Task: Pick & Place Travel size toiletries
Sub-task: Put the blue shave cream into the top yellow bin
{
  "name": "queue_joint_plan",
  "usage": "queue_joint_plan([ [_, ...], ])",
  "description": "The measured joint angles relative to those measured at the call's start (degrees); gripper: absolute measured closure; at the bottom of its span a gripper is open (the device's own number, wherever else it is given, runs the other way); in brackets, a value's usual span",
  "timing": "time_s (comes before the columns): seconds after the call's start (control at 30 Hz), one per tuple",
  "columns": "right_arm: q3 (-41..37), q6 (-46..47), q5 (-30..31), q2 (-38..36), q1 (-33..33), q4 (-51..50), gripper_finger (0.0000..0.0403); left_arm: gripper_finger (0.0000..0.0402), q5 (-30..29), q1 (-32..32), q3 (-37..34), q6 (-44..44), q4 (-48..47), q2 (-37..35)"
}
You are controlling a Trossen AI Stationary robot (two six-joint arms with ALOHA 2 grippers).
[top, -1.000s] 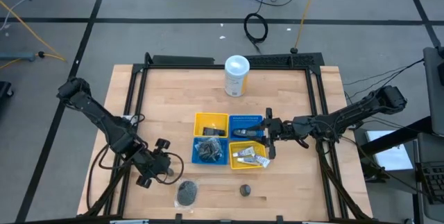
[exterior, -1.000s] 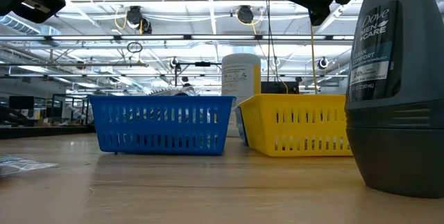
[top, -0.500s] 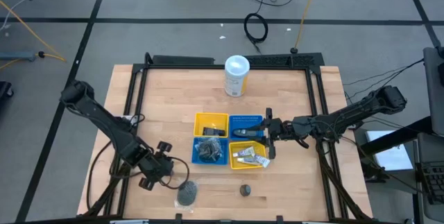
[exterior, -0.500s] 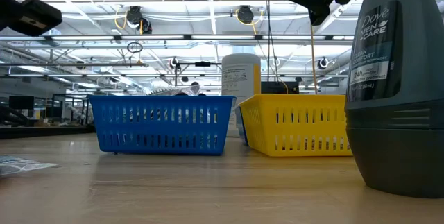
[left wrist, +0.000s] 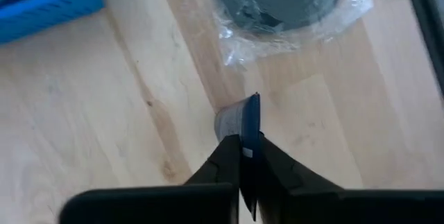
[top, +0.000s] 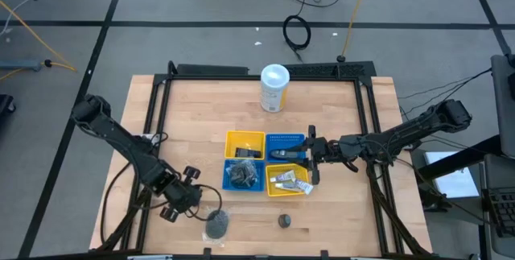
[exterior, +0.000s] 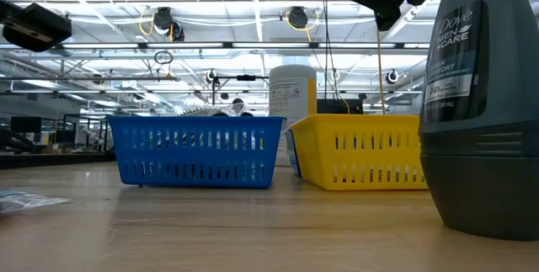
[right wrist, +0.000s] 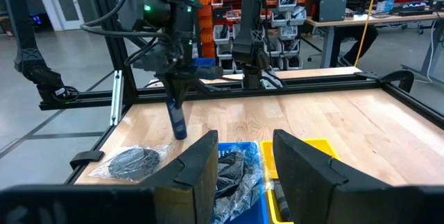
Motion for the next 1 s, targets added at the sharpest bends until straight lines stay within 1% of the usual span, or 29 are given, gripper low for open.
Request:
queue_joint_plan([
  [0.03,0.0,0.0,0.0,0.0,0.0,0.0,0.0273,0.039,0.56,0.21,0.0,-0.58,0.03,0.0],
  [0.1,0.0,0.0,0.0,0.0,-0.02,0.0,0.0273,0.0388,0.47,0.45,0.0,-1.92,0.06,0.0],
  [0.23,0.0,0.0,0.02,0.0,0.0,0.0,0.0273,0.0397,-0.44,0.49,0.0,-1.4,1.38,0.0],
  [0.43,0.0,0.0,0.04,0.0,-0.01,-0.44,0.0273,0.0399,-5.84,0.49,0.64,0.32,3.65,-0.51],
  [0.63,0.0,0.0,0.06,0.0,0.0,-1.58,0.0273,0.0399,-9.11,1.14,4.44,2.8,3.24,-1.95],
  [0.83,0.0,0.0,0.07,0.0,0.0,-1.69,0.0273,0.04,-15.46,2.76,9.07,9.48,3.26,-4.22],
  [0.93,0.0,0.0,0.07,0.0,-0.01,-1.69,0.0273,0.0397,-21.5,4.53,10.2,11.61,3.77,-4.93],
  [1.0,0.0,0.0,0.07,0.0,-0.01,-1.71,0.0273,0.0398,-23.88,6.28,10.19,13.4,3.84,-5.01],
])
